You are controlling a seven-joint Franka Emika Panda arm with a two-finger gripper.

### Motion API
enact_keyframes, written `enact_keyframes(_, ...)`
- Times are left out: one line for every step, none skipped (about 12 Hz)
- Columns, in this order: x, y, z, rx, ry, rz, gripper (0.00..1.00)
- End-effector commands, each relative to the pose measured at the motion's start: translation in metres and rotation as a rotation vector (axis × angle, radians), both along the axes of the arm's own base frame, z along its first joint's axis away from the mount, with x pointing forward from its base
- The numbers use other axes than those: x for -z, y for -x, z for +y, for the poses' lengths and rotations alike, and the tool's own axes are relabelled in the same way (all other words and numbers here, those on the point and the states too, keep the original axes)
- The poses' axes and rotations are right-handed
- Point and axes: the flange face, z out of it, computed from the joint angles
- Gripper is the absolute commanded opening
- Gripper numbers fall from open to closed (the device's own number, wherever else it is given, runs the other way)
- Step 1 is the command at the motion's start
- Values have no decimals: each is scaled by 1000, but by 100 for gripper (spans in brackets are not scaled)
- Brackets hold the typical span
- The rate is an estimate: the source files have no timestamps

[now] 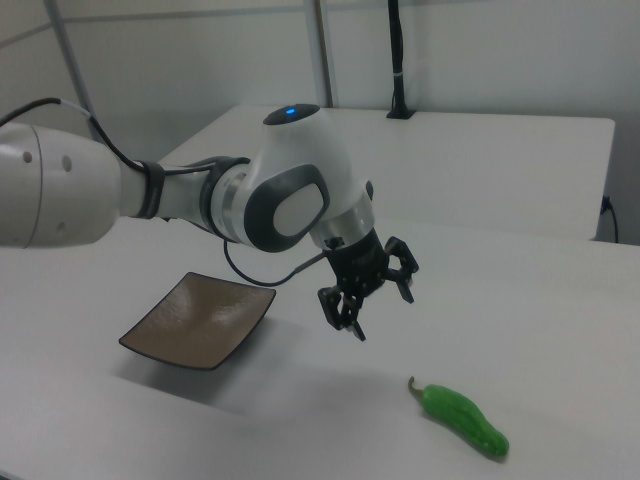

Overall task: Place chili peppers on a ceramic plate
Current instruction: 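Move the open gripper over the green chili pepper and lower it, then close the gripper around the green chili pepper's body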

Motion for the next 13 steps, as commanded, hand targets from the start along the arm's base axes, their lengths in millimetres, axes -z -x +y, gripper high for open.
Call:
enact_keyframes(16,3,-24,-46,49,-1,100)
enact_keyframes(28,5,-34,-46,53,14,100)
enact_keyframes(37,7,-42,-39,54,27,100)
enact_keyframes(39,10,-51,-30,62,35,100)
enact_keyframes(41,11,-55,-44,73,46,100)
enact_keyframes(46,12,-57,-54,77,57,100)
enact_keyframes(52,12,-61,-71,81,70,100)
enact_keyframes(59,10,-63,-80,85,67,100)
enact_keyframes(64,8,-64,-84,87,60,100)
enact_keyframes(73,7,-67,-85,88,56,100)
enact_keyframes(83,4,-68,-90,94,48,100)
enact_keyframes(92,3,-71,-93,97,40,100)
enact_keyframes(99,3,-75,-100,99,39,100)
